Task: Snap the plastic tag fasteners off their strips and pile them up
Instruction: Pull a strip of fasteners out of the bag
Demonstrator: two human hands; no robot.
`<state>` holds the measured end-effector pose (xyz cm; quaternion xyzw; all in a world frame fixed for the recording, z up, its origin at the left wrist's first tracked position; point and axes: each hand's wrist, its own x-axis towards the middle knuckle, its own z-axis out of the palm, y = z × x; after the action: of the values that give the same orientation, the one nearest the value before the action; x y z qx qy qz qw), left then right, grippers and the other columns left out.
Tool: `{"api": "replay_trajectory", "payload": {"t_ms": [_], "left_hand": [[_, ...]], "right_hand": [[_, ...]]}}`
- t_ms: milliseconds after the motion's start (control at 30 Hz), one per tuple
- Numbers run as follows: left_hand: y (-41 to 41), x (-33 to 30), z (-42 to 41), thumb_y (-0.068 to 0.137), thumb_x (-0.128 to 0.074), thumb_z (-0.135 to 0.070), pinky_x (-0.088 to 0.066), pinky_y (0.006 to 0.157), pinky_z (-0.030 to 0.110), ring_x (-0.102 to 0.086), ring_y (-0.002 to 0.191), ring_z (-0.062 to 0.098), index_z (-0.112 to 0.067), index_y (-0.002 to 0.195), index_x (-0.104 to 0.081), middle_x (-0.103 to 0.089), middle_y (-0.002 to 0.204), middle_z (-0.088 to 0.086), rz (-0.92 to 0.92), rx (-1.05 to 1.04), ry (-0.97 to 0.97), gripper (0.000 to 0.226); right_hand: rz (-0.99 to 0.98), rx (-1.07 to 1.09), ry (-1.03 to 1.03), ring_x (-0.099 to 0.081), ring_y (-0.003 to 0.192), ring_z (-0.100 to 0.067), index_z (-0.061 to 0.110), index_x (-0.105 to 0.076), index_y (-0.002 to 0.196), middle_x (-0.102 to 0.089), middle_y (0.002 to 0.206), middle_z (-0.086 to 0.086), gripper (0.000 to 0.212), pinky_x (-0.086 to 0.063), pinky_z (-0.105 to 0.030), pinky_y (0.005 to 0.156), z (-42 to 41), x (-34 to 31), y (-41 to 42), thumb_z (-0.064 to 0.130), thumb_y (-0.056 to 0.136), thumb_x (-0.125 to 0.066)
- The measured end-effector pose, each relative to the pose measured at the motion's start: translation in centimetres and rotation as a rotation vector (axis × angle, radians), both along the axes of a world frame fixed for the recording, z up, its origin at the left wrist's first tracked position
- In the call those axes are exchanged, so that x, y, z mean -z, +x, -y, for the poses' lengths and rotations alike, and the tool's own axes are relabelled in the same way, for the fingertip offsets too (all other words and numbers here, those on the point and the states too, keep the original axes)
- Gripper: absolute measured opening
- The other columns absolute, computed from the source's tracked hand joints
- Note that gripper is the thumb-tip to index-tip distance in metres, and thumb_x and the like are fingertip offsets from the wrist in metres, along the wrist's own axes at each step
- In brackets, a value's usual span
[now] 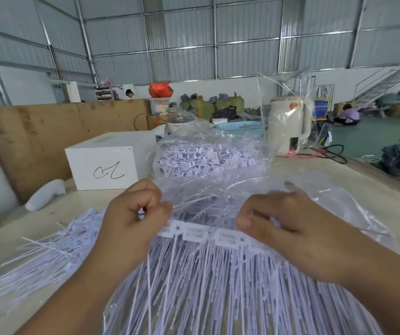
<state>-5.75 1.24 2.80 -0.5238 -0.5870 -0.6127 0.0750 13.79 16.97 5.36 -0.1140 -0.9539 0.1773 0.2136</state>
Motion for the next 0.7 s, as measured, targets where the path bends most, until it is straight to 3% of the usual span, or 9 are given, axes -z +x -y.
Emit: {"api": "replay_trajectory", "payload": {"t_ms": [100,167,267,333,367,433,467,600,700], "left_hand": [[-0.2,-0.1,0.1,0.070,-0.054,-0.029,-0.029,0.057,0.015,-0.034,0.059,0.011,-0.010,0.052,-0.029,-0.034,0.064,0.000,-0.084,-0.051,-0.031,0.036],[-0.5,-0.1,0.2,0.069,-0.052,-0.031,-0.029,0.057,0.014,-0.036,0.059,0.009,-0.012,0.051,-0.031,-0.035,0.063,0.000,-0.126,-0.122,-0.057,0.033],[-1.1,0.4,0.3,0.067,-0.050,-0.035,-0.028,0.055,0.018,-0.037,0.057,0.009,-0.014,0.049,-0.034,-0.037,0.062,0.001,-0.139,-0.210,-0.109,0.032],[-1.3,0.8,0.1,0.068,-0.049,-0.036,-0.029,0.054,0.018,-0.038,0.057,0.009,-0.013,0.049,-0.034,-0.038,0.062,0.000,-0.154,-0.255,-0.127,0.034],[-1.2,0.9,0.1,0.069,-0.048,-0.036,-0.029,0.054,0.017,-0.039,0.058,0.009,-0.013,0.049,-0.035,-0.038,0.063,0.000,-0.165,-0.282,-0.131,0.034],[-0.8,0.7,0.0,0.071,-0.049,-0.036,-0.031,0.059,0.012,-0.044,0.064,0.010,-0.015,0.051,-0.039,-0.042,0.067,-0.002,-0.210,-0.350,-0.141,0.031],[-0.6,0.5,0.1,0.074,-0.051,-0.035,-0.033,0.065,0.012,-0.047,0.070,0.011,-0.016,0.055,-0.044,-0.045,0.071,-0.004,-0.272,-0.392,-0.146,0.027],[1.3,-0.3,0.3,0.081,-0.053,-0.021,-0.035,0.079,0.032,-0.054,0.086,0.022,-0.012,0.086,-0.067,-0.059,0.093,0.001,-0.727,-0.490,-0.170,0.017],[3.8,0.0,-0.2,0.082,-0.056,-0.024,-0.035,0.085,0.032,-0.056,0.094,0.019,-0.015,0.106,-0.066,-0.064,0.104,-0.001,-0.841,-0.293,-0.244,0.028]], "right_hand": [[-0.004,-0.004,0.026,-0.055,0.076,-0.002,0.031,-0.055,0.072,-0.057,0.070,0.004,0.062,-0.027,-0.037,0.109,-0.2,0.1,0.0,0.086,0.073,-0.025],[0.093,-0.001,0.004,-0.056,0.077,-0.001,0.028,-0.061,0.072,-0.061,0.073,0.005,0.058,-0.033,-0.024,0.096,-0.4,-0.1,0.2,0.083,0.070,-0.042],[0.262,-0.028,-0.032,-0.058,0.076,-0.011,0.015,-0.064,0.072,-0.063,0.081,-0.006,0.049,-0.025,-0.003,0.072,-0.4,-0.2,0.5,0.064,0.075,-0.062],[0.294,-0.034,-0.029,-0.059,0.077,-0.014,0.013,-0.063,0.071,-0.062,0.082,-0.008,0.042,-0.026,-0.005,0.072,-0.3,-0.1,0.5,0.054,0.078,-0.065],[0.306,-0.032,-0.018,-0.059,0.077,-0.014,0.013,-0.062,0.071,-0.061,0.082,-0.008,0.039,-0.034,-0.010,0.074,-0.1,-0.1,0.5,0.051,0.078,-0.066],[0.307,-0.017,0.022,-0.059,0.074,-0.017,0.012,-0.059,0.071,-0.060,0.079,-0.009,0.034,-0.050,-0.036,0.068,0.2,-0.3,0.4,0.045,0.076,-0.064],[0.275,0.001,0.050,-0.057,0.071,-0.020,0.010,-0.056,0.069,-0.058,0.076,-0.011,0.034,-0.049,-0.044,0.067,0.5,-0.4,0.2,0.042,0.076,-0.062],[0.038,0.017,0.014,-0.046,0.054,-0.018,0.011,-0.045,0.060,-0.049,0.064,-0.011,0.031,-0.040,-0.040,0.054,1.3,-0.5,-0.3,0.030,0.079,-0.061],[-0.108,-0.059,-0.178,-0.035,0.044,-0.009,0.010,-0.052,0.065,-0.043,0.055,-0.003,0.023,-0.030,-0.029,0.045,1.6,-0.1,-0.4,0.019,0.083,-0.063]]}}
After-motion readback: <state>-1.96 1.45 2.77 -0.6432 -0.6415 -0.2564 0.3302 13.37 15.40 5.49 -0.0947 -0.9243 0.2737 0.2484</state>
